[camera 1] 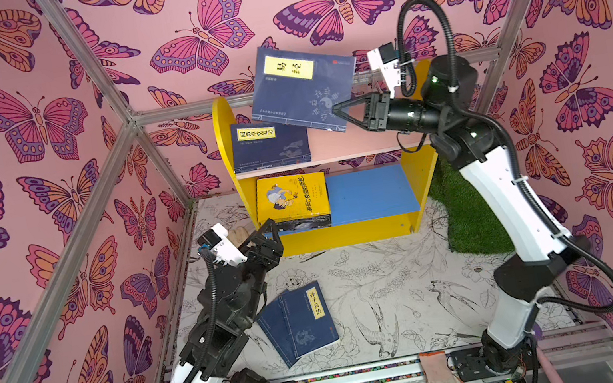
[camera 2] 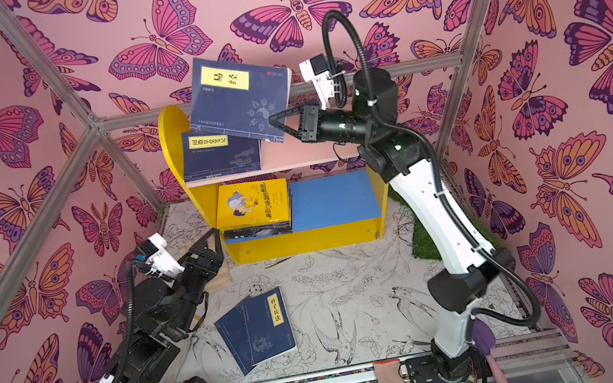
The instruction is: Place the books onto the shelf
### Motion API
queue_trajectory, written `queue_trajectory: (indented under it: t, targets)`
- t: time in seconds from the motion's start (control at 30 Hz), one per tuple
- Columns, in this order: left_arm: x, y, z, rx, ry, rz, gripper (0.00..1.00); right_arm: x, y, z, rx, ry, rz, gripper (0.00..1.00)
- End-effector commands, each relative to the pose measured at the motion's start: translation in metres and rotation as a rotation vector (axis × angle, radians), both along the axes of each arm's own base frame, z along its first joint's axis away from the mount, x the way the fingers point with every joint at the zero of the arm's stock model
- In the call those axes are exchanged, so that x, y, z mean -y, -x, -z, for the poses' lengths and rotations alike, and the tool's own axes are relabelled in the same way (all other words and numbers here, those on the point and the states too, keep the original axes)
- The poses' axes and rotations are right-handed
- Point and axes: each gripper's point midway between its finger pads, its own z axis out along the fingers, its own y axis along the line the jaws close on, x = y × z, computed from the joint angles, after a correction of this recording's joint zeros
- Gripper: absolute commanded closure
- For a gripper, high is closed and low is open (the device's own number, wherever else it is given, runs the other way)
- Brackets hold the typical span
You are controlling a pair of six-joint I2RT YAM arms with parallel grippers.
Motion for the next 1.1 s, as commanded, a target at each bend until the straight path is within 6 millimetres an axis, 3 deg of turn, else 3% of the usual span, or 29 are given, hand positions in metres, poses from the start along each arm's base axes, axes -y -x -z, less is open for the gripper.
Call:
queue_trajectory:
  t: [0.0,0.13,0.4,1.07]
  targets:
    - [-0.008,0.003,0.041,-0.131,-0.067,-0.04,0.32,-0.011,0.004,0.002,-0.048,0.003,-0.103,1.0]
    - [-0.003,0.002,0.053,-0.17,-0.068,-0.024,0.32,-0.021,-0.013,0.005,-0.094,-0.046,-0.135,1.0]
    - [0.009,-0.003,0.064,-0.217,-0.055,0.013,0.33,-0.045,-0.033,0.046,-0.166,-0.003,-0.149,1.0]
    - [0.02,-0.007,0.079,-0.274,-0.031,0.037,0.34,-0.075,-0.045,0.088,-0.201,0.059,-0.165,0.98]
